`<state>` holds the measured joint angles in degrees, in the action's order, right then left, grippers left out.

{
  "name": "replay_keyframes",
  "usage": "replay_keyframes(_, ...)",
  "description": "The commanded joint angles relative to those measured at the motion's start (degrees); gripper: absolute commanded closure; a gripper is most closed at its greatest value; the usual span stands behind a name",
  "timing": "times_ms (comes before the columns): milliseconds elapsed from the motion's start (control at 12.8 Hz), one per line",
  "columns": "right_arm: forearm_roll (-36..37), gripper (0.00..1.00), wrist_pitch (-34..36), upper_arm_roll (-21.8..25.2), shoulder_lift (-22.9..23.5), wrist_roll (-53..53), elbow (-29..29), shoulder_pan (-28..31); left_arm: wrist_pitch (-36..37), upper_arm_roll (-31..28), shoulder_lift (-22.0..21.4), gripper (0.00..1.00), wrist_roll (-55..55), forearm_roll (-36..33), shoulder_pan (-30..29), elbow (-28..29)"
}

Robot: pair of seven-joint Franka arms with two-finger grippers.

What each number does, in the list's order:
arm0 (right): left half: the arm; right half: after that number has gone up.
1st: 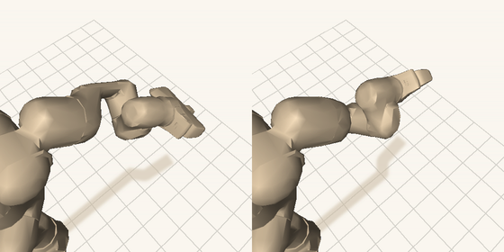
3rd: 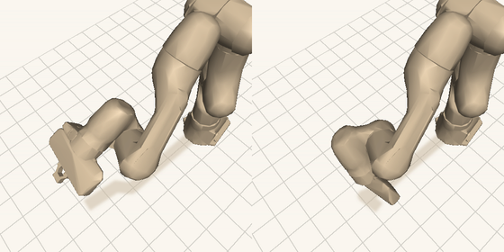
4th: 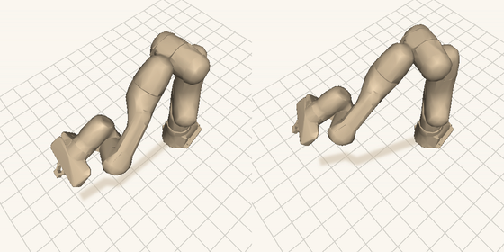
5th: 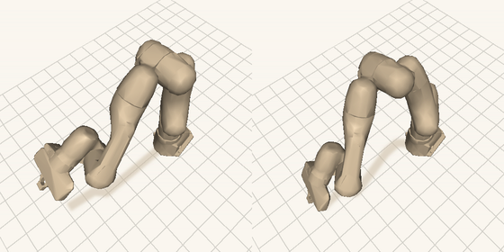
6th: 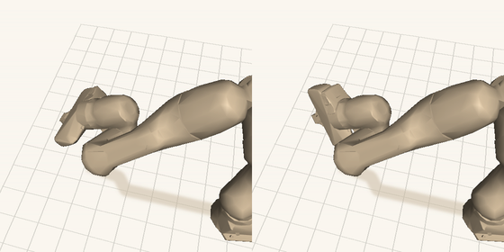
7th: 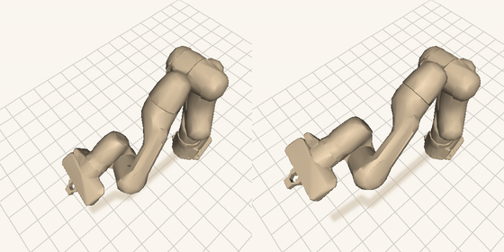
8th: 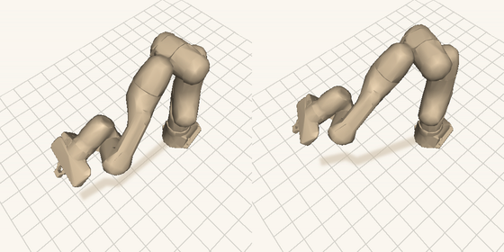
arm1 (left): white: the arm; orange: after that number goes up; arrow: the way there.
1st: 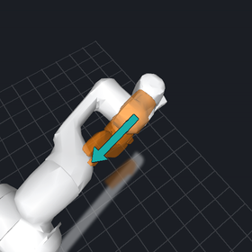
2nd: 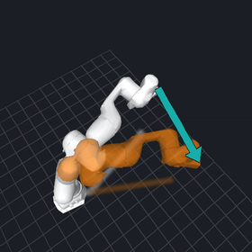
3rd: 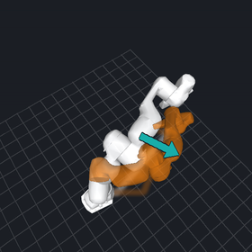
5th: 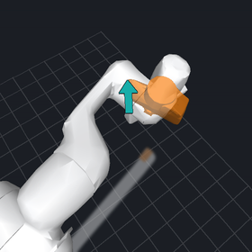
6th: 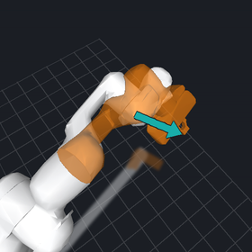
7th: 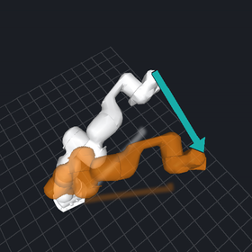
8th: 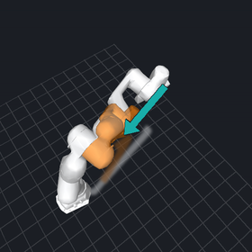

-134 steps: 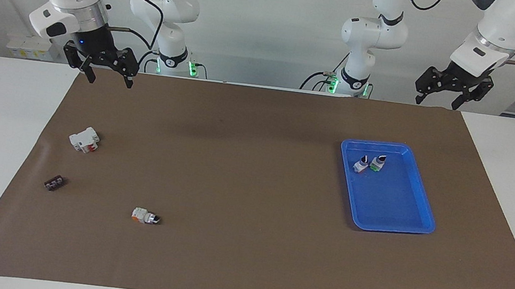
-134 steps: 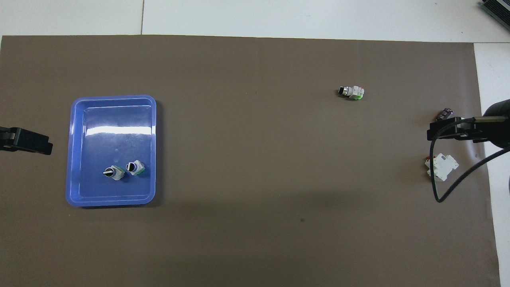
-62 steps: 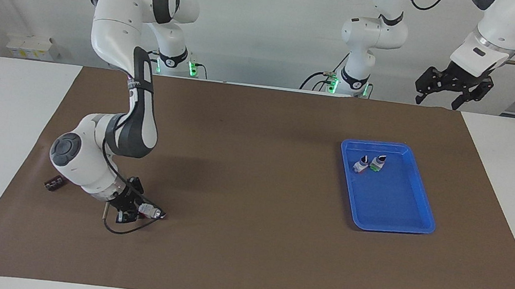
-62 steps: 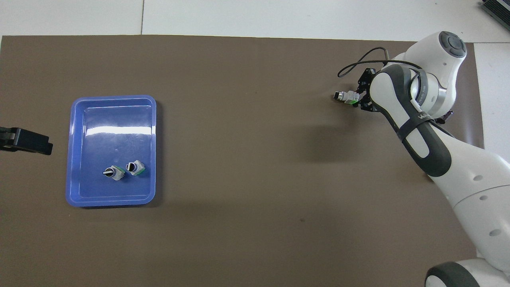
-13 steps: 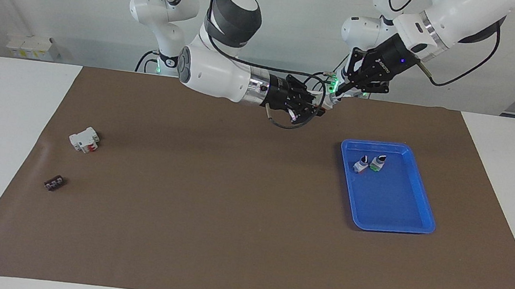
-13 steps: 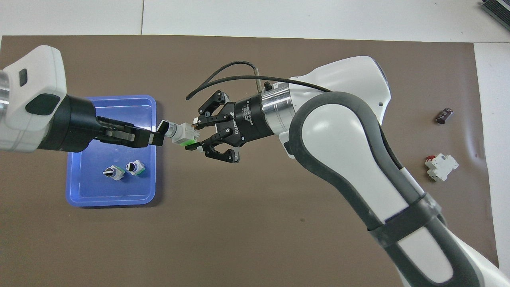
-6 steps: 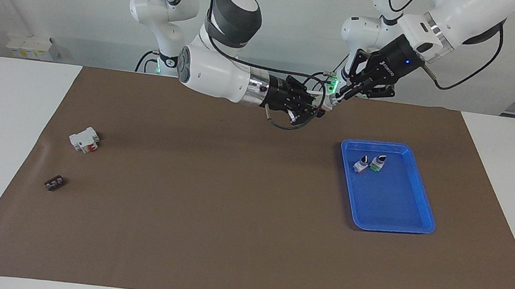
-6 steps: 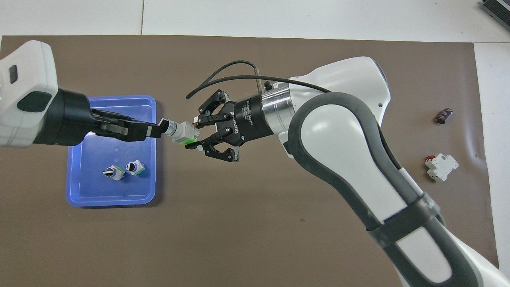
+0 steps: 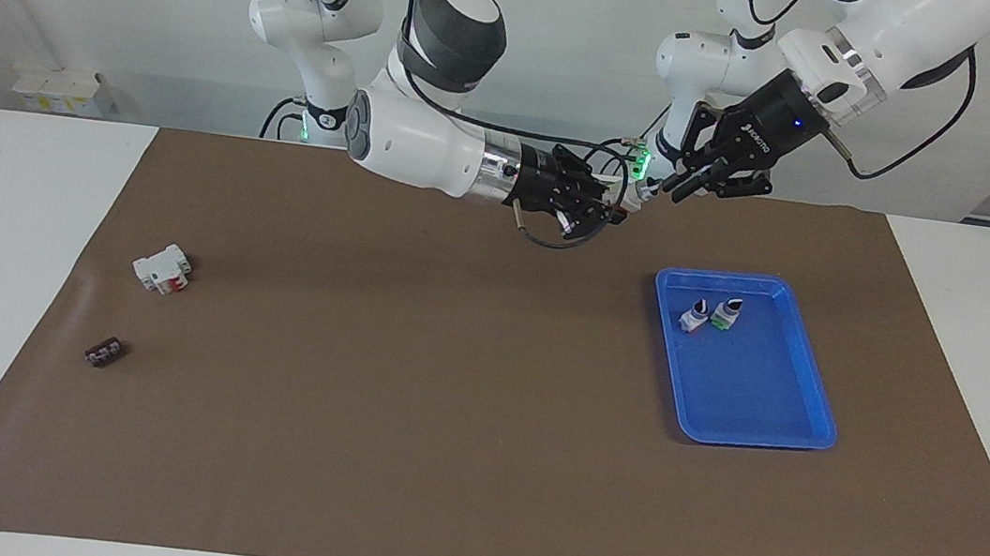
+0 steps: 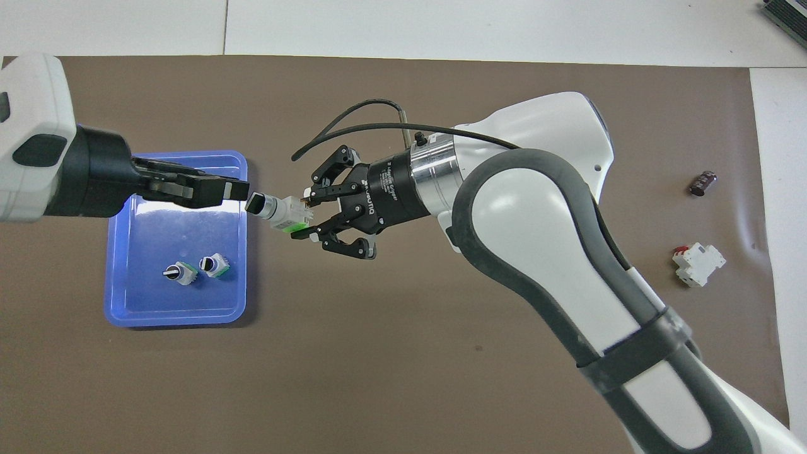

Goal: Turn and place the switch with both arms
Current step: 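Align the left gripper with the switch end held by the right gripper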

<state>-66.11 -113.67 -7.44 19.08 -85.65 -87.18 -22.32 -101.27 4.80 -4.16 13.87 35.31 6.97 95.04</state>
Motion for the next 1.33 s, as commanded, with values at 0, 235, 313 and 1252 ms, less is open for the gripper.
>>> replay_keyframes(0,-0.4,1.00,0.1,0.0,-1.5,1.6,-1.7,0.2,-0.2,0.1,-0.3,0.66,2.2,1.7,-0.6,1.3)
replay_keyframes(235,-0.4,1.00,0.1,0.0,-1.5,1.5,-1.7,0.2,2.9,0.1,-0.2,0.66,2.1,4.7,-1.6,0.1)
replay_keyframes(313,-0.4,1.00,0.1,0.0,-1.5,1.5,-1.7,0.2,2.9,0.1,-0.1,0.66,2.1,4.8,-1.5,0.1)
replay_keyframes(1252,-0.4,1.00,0.1,0.0,-1.5,1.1,-1.7,0.2,3.3,0.4,-0.8,0.73,2.3,4.8,-0.8,1.8)
